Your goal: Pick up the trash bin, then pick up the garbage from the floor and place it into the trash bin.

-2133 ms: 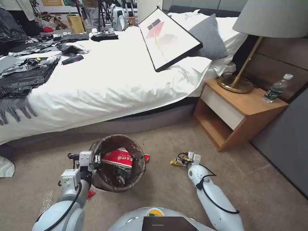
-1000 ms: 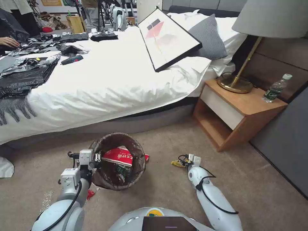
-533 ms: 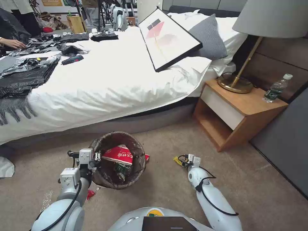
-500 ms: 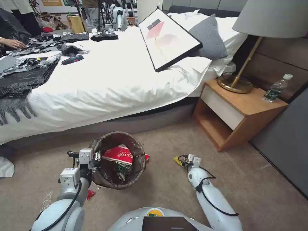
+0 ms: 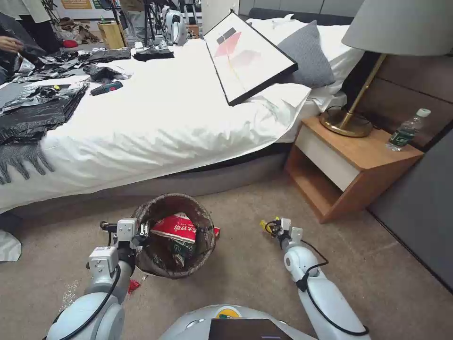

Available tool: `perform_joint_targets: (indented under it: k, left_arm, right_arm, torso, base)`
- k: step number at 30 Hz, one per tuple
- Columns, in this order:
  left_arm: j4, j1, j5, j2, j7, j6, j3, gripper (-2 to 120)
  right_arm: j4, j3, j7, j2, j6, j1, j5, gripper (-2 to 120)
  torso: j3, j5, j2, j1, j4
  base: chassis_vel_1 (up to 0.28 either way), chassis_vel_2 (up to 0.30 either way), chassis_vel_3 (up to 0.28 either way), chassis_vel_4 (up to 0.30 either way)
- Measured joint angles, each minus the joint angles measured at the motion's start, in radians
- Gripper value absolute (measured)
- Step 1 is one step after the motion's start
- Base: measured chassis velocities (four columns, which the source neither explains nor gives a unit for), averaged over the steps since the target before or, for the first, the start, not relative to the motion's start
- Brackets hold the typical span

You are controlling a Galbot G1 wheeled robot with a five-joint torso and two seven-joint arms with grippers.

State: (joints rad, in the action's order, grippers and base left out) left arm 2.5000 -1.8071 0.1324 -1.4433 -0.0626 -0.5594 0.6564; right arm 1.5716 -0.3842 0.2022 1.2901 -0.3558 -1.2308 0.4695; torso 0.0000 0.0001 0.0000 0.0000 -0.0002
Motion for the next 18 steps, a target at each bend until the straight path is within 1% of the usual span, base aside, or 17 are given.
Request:
perform_joint_targets:
  k: [1,4,5,9,10,14,15,17,18]
  left_arm:
    - [0.0,0.0,0.0,0.0,0.0,0.0,0.0,7]
    - [0.0,0.0,0.003,0.002,0.0,-0.003,-0.002,7]
    - [0.0,0.0,0.003,0.002,0.0,-0.003,-0.002,7]
    - [0.0,0.002,0.027,0.007,-0.006,-0.013,0.0,7]
    - [0.0,0.002,0.027,0.007,-0.006,-0.013,0.0,7]
    - [0.0,0.002,0.046,0.007,-0.011,-0.021,0.005,7]
    - [0.0,0.002,0.046,0.007,-0.011,-0.021,0.005,7]
    - [0.0,0.006,0.058,0.013,-0.016,-0.024,0.012,7]
    - [0.0,0.007,0.06,0.014,-0.017,-0.025,0.013,7]
  right_arm:
    - [0.0,0.0,0.0,0.0,0.0,0.0,0.0,0]
    - [0.151,-0.012,-0.031,-0.021,0.02,-0.01,-0.041,0]
    - [0.151,-0.012,-0.031,-0.021,0.02,-0.01,-0.041,0]
    - [0.316,0.003,-0.04,-0.067,-0.013,-0.012,-0.009,0]
    - [0.316,0.003,-0.04,-0.067,-0.013,-0.012,-0.009,0]
    - [0.456,0.039,-0.061,-0.12,-0.031,-0.023,0.017,0]
    - [0.456,0.039,-0.061,-0.12,-0.031,-0.023,0.017,0]
    - [0.541,0.071,-0.072,-0.154,-0.047,-0.024,0.043,0]
    - [0.563,0.083,-0.074,-0.163,-0.052,-0.022,0.049,0]
  torso:
    - [0.0,0.0,0.0,0.0,0.0]
    - [0.0,0.0,0.0,0.0,0.0002]
    - [0.0,0.0,0.0,0.0,0.0002]
    - [0.0,-0.0001,0.0,0.0,0.0003]
    - [0.0,-0.0001,0.0,0.0,0.0003]
    - [0.0,0.0,0.0,0.0,0.0]
    - [0.0,0.0,0.0,0.0,0.0]
    - [0.0,-0.0003,0.0,0.0,0.0001]
    - [0.0,-0.0002,0.0,0.0,0.0001]
  base:
    - [0.0,0.0,0.0,0.0]
    - [0.0,0.0,0.0,0.0]
    - [0.0,0.0,0.0,0.0]
    - [0.0,0.0,0.0,0.0]
    - [0.0,0.0,0.0,0.0]
    - [0.0,0.0,0.0,0.0]
    - [0.0,0.0,0.0,0.0]
    - [0.0,0.0,0.0,0.0]
    - [0.0,0.0,0.0,0.0]
